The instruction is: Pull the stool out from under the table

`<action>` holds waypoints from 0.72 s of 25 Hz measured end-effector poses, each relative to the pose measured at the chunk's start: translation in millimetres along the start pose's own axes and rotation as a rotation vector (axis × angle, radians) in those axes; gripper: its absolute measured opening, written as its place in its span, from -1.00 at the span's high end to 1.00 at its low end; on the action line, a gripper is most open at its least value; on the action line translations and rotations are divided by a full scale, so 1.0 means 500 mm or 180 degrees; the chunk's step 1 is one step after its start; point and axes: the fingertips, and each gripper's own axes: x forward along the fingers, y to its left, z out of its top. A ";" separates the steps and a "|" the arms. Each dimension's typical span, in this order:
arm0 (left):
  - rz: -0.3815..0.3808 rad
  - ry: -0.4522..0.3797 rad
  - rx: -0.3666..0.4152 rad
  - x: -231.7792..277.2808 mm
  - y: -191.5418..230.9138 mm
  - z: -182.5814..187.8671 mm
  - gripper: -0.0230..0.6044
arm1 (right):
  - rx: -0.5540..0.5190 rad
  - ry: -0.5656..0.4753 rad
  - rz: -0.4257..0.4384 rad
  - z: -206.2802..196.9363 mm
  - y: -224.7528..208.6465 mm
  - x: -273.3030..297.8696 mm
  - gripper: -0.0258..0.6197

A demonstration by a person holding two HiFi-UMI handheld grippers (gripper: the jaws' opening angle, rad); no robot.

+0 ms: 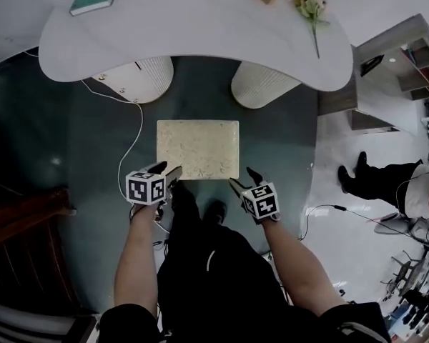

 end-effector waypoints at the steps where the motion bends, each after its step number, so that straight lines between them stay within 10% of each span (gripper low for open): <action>1: -0.0017 -0.0078 -0.0080 -0.015 -0.025 0.002 0.20 | 0.0001 -0.0035 0.0024 0.004 0.012 -0.026 0.02; 18: 0.0273 -0.0342 0.0242 -0.287 -0.235 0.014 0.59 | -0.0318 -0.0404 0.0418 0.014 0.185 -0.333 0.23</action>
